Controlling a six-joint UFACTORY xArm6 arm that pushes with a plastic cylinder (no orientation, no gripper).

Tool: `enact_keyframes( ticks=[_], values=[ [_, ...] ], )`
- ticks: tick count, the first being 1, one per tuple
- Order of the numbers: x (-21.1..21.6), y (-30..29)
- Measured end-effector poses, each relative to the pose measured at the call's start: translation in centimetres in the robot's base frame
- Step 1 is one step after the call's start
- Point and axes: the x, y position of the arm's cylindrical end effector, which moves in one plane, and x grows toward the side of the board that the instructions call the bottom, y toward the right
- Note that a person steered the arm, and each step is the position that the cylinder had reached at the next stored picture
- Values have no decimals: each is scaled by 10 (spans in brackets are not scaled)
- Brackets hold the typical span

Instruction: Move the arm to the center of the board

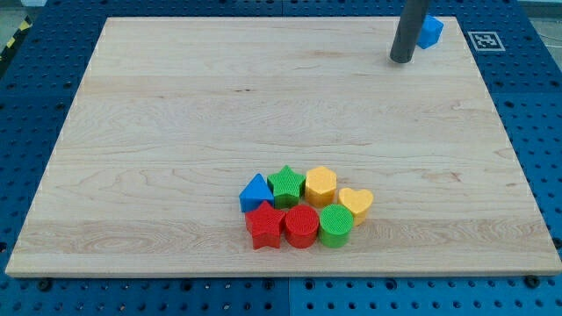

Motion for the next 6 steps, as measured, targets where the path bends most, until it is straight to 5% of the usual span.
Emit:
enact_keyframes(
  ticks=[4,6],
  values=[
    [5,-101],
    [53,-159]
  ],
)
